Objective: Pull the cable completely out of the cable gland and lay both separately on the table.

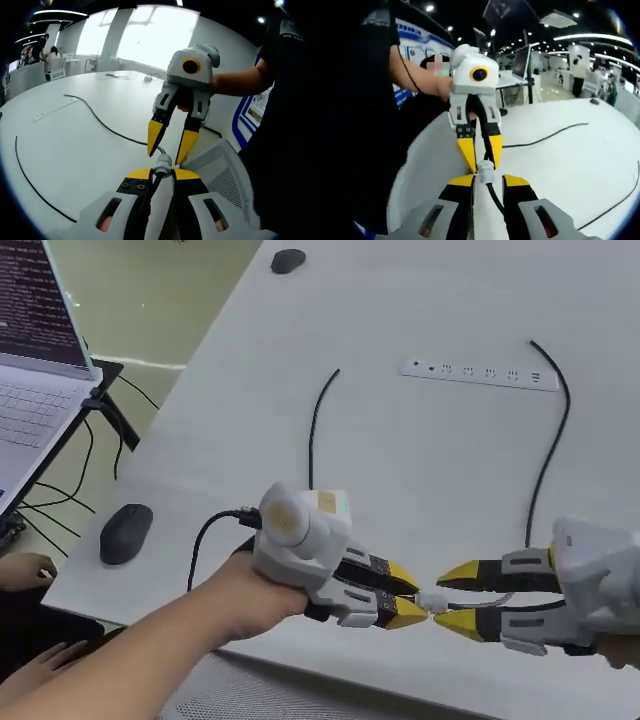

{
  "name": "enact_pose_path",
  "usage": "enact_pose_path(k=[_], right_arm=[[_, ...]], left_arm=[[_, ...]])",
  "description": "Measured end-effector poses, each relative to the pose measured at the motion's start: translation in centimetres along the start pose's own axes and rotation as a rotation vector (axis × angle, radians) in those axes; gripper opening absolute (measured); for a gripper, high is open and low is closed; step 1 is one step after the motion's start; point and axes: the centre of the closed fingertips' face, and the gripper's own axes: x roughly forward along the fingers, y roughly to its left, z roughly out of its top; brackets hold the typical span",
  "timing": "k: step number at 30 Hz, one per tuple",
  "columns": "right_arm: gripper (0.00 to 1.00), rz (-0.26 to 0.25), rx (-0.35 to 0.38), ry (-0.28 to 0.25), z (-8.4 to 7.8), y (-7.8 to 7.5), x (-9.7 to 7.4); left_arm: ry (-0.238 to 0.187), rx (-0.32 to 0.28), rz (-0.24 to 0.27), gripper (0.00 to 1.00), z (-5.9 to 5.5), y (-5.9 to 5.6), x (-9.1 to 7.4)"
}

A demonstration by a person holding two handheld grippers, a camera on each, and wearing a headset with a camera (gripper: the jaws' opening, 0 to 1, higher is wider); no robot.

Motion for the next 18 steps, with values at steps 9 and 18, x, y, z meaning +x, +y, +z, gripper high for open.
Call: enact_pose_path(k=[9,18], right_arm=[[0.24,0.269,0.403,-0.063,-0.1,-0.2,0.2],[0.17,0.328,0.435,-0.039,-0.8,1.0,1.0]], left_arm=[[0.051,0.082,-0.003,0.15,-0.6,-0.5,0.5],[0.041,0.082,-0.008,0.15,-0.2,-0.6,0.4]])
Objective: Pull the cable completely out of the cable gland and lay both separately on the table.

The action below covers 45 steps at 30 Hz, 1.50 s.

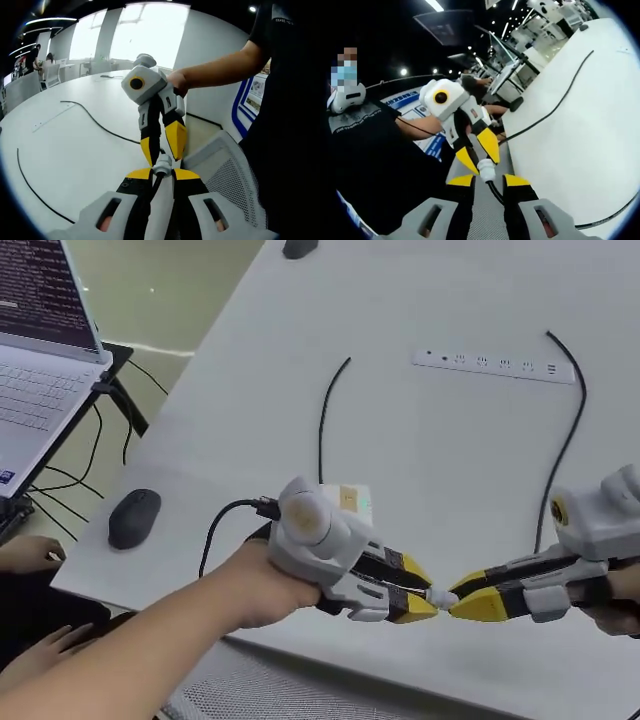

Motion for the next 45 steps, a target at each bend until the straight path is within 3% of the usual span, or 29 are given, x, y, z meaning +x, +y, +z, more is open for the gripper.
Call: enact_pose_path(k=[3,8,9,12,18,22,28,33,35,38,45], right_arm=[[0.12,-0.009,-0.004,0.010,0.0,-0.2,0.1],[0.08,-0.030,-0.094,0.028,0.0,-0.1,0.2],[0.08,-0.043,-0.142,0.030,0.1,-0.2,0.2],[0.08,-0.094,-0.171,0.044,0.0,-0.2,0.3],[0.08,-0.302,-0.628,0.114,-0.1,0.0,0.6],[0.07,-0.417,-0.857,0.183,-0.1,-0.3,0.3],[0.07,-0.566,-1.067,0.286,-0.4,-0.5,0.4],[0.08,-0.583,-1.075,0.298,-0.6,-0.6,0.3],[0.08,-0.592,-1.006,0.273,-0.5,-0.8,0.2],[0.08,-0.607,-1.013,0.265,-0.1,-0.8,0.0],[0.13,-0.661,-0.899,0.160,0.9,-0.3,-0.8]], left_arm=[[0.003,0.000,0.002,0.15,0.0,0.1,0.1],[0.012,-0.022,0.001,0.15,-0.2,0.3,0.2],[0.011,-0.024,0.000,0.15,-0.2,0.3,0.2],[0.011,-0.033,0.001,0.15,-0.3,0.4,0.2],[-0.002,-0.072,-0.021,0.15,-0.5,0.3,0.1],[-0.015,-0.106,-0.030,0.15,-0.6,0.1,0.0],[-0.035,-0.138,-0.030,0.15,-0.5,0.2,0.0],[-0.034,-0.146,-0.019,0.15,-0.7,0.0,0.1],[-0.037,-0.146,-0.014,0.15,-0.6,0.0,0.1],[-0.045,-0.147,-0.004,0.15,-0.3,0.2,0.0],[-0.064,-0.136,0.018,0.15,0.5,0.4,-0.1]])
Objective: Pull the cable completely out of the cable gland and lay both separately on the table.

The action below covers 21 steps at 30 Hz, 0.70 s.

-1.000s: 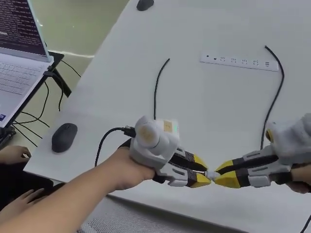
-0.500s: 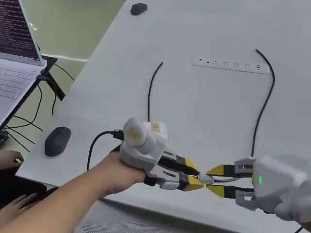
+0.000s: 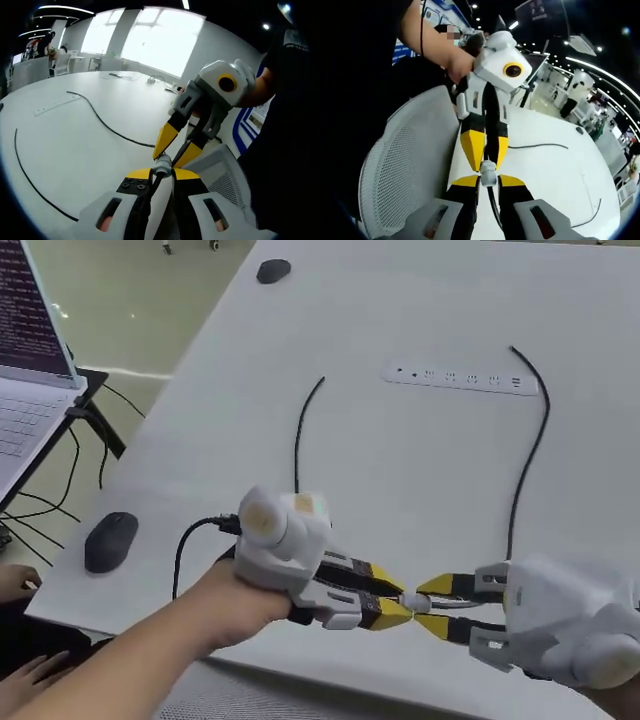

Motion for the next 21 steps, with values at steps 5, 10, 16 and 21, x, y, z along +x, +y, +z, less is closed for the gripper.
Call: enact_pose_path(k=[5,10,16,21], right_arm=[[0.18,-0.054,0.137,-0.008,-0.6,-0.6,-1.1],[0.14,-0.167,0.185,0.053,-2.5,-1.5,-1.9],[0.10,-0.273,0.070,0.105,-2.6,-2.2,-1.8],[0.07,-0.304,0.082,0.084,-1.5,-2.5,-1.6]], left_arm=[[-0.011,0.020,0.017,0.15,0.2,0.2,0.1],[-0.037,0.054,0.052,0.15,0.9,0.4,-0.2],[-0.055,0.062,0.083,0.15,1.5,0.8,-0.3],[-0.045,0.075,0.078,0.15,1.8,0.8,-0.1]])
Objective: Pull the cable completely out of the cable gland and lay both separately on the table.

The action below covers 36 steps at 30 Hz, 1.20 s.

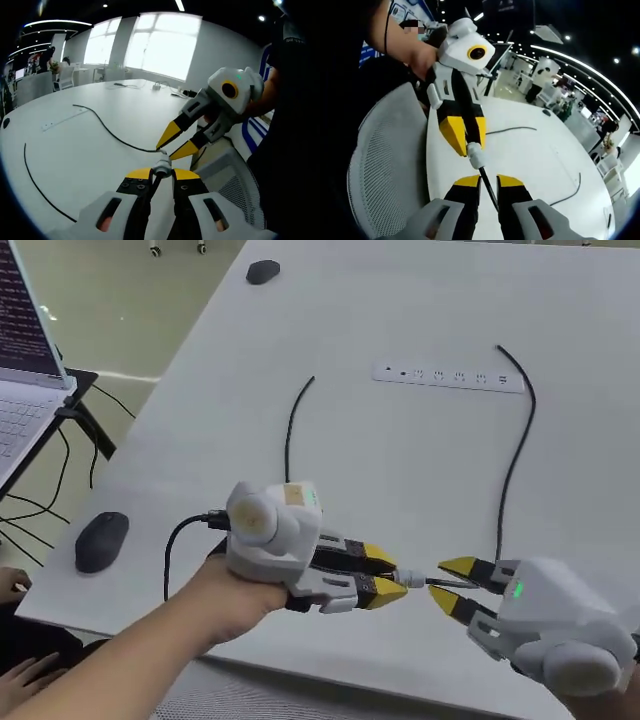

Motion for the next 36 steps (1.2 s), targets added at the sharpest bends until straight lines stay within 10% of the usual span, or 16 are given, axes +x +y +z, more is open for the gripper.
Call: enact_pose_path(k=[18,36], right_arm=[[0.00,-0.017,0.009,0.024,-0.5,-0.2,0.2],[0.00,-0.131,0.311,0.089,-5.5,-4.9,-0.9]], left_arm=[[0.002,0.034,0.007,0.15,0.3,-0.1,0.2],[-0.042,0.019,0.004,0.15,1.6,0.4,-0.4]])
